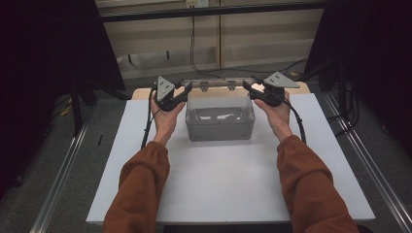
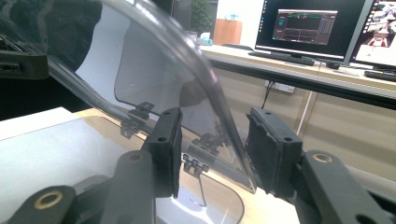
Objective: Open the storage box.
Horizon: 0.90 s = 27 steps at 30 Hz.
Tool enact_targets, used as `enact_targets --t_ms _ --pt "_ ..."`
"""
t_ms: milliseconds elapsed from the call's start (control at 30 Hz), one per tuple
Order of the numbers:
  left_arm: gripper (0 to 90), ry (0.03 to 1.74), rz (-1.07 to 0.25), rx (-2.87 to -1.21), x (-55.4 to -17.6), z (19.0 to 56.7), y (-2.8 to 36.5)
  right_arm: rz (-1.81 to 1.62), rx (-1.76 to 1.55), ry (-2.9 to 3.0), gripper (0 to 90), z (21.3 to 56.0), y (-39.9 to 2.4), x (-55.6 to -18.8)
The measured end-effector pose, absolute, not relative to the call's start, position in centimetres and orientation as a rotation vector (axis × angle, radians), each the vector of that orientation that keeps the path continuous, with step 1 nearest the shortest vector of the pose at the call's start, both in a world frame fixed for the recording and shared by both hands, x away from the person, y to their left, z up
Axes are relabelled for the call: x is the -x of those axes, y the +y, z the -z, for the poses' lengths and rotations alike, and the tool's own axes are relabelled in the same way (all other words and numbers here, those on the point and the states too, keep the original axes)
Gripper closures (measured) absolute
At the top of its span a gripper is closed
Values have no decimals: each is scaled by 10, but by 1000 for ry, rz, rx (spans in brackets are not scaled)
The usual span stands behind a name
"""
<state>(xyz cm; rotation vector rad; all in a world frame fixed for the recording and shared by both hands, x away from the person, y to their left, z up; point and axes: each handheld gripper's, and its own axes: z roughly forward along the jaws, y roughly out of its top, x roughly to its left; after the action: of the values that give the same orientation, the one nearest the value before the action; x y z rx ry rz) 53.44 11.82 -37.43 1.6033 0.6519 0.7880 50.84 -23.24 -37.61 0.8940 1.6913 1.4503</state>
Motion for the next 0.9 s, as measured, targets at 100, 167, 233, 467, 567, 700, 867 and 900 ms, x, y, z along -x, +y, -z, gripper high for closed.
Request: enact_targets --t_ms 100,167,233,467,567,700,867,900 --pt "624 655 -794 -1607 -537 372 118 -1457 -902 1691 549 379 -232 -512" --pt "628 660 -789 -1600 -538 372 117 -1462 -912 1688 552 381 -232 -514" --pt "648 664 -782 -1593 -539 372 116 -1470 -921 1671 559 384 -233 -517" --pt "654 651 -782 -1613 -545 371 118 -1475 -924 1673 595 380 -232 -522" --pt "657 664 -781 -1615 -548 372 119 -1473 -926 1669 600 379 -232 -525" --pt "643 674 -787 -1618 -554 372 118 -1476 -933 1662 617 380 -233 -527" --pt "632 672 -775 -1626 -561 373 110 -1459 -932 1672 636 377 -234 -532" --pt "635 676 -777 -1630 -561 372 110 -1450 -930 1679 641 376 -234 -532"
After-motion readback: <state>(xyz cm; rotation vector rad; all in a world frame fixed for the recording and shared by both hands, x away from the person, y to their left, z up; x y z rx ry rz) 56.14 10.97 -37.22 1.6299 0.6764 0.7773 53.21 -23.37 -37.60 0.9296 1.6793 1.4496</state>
